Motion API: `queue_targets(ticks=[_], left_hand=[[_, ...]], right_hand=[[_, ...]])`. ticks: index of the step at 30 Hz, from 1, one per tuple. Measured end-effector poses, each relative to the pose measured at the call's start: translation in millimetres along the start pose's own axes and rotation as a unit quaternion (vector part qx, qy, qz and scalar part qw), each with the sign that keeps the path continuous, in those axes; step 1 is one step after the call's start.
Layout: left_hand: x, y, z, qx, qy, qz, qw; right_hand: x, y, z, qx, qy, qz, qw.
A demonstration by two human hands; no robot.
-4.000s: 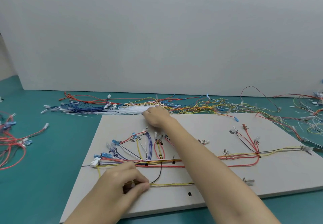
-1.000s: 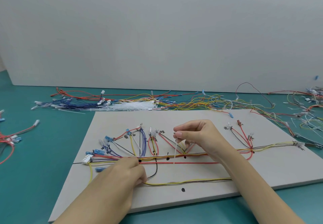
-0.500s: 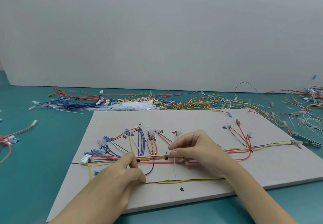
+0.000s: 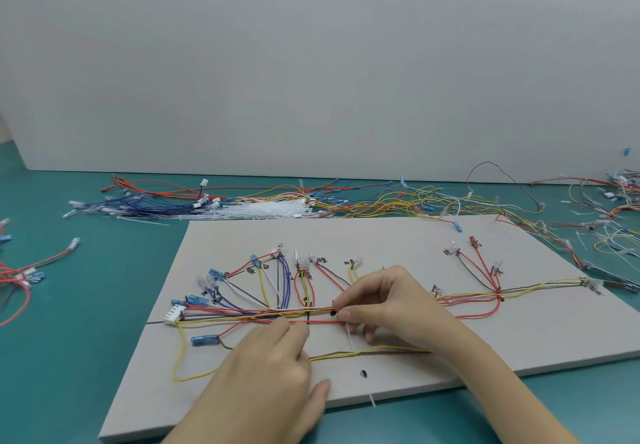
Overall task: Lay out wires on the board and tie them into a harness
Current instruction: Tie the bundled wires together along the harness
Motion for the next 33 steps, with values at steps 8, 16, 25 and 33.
queue_targets(ticks=[8,16,25,33], left_hand=[[-26.4,17.6,-19.7,0.113,-0.132,-0.007,0.985],[-35.3,25.8,-11.6,0.205,-0.069,-0.05,0.975],[-41.0,37.6,0.6,0.091,-0.083,-0.069,0.99],[-29.9,35.6,1.2,0.141,-0.044,-0.02,0.989]], right_hand=[[2.3,1.8,1.2,-0.008,-0.008,0.005,1.0],[3.9,1.3,2.3,-0.03,-0.018,0.01,0.999],[3.9,-11.9,-4.3,-0.087,-0.07,0.101,0.989],[16.1,-51.5,-23.5,-0.088,-0.205,0.271,0.936]])
Point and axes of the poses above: each hand's wrist, its own x-axis away from the middle knuckle, its own y-axis out of the palm, z = x × y, the point moved 7 cm from there along -x, towards the middle knuckle, and after that the axes turned 4 degrees about -x, right-handed, at the moved point
